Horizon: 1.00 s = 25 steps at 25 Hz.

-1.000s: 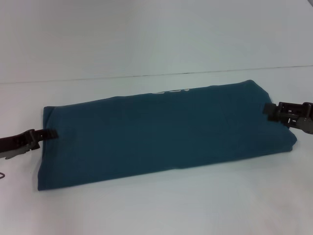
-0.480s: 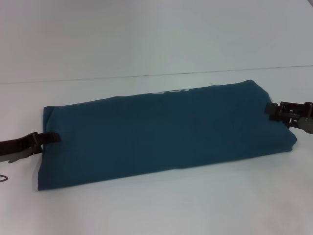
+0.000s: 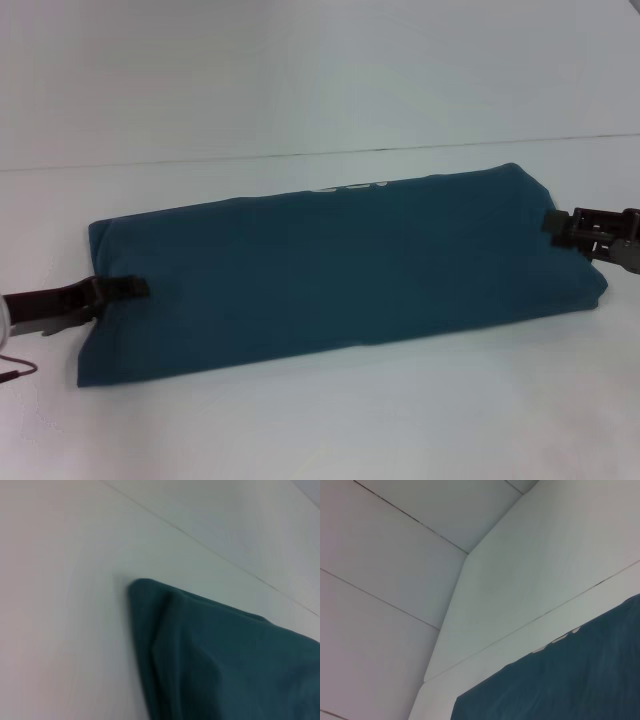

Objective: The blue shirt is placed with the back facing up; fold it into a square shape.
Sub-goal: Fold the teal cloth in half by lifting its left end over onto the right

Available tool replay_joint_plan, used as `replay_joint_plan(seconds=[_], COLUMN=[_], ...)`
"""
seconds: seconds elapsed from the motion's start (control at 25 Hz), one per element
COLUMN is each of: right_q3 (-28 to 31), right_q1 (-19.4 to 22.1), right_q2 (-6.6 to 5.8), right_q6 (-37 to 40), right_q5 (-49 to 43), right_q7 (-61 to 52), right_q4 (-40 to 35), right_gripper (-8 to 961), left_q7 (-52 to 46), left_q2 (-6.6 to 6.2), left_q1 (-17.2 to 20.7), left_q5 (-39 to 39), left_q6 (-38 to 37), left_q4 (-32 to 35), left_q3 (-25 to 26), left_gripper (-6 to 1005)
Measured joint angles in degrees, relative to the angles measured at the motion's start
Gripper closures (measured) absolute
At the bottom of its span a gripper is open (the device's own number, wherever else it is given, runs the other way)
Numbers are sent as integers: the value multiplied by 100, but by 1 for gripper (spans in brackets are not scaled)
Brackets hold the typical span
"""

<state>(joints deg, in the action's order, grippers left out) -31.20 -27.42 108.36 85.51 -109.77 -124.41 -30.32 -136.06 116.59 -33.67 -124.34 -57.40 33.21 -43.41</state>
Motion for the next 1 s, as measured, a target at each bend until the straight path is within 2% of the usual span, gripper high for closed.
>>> replay_joint_plan(seconds=[0.4, 1.0], right_q3=[2, 22], right_q1=[4, 18], right_q2=[-1, -4], right_q6=[1, 19], right_q5=[0, 0], right_q7=[10, 4], right_q4=[0, 0], right_gripper=[467, 467], left_q7=[-103, -137], left_q2=[33, -3], left_q1=[-297, -360], left_q5=[-5, -30], left_q6=[-318, -370], left_q4=[-23, -2], left_q3=[8, -89], left_gripper=[286, 795])
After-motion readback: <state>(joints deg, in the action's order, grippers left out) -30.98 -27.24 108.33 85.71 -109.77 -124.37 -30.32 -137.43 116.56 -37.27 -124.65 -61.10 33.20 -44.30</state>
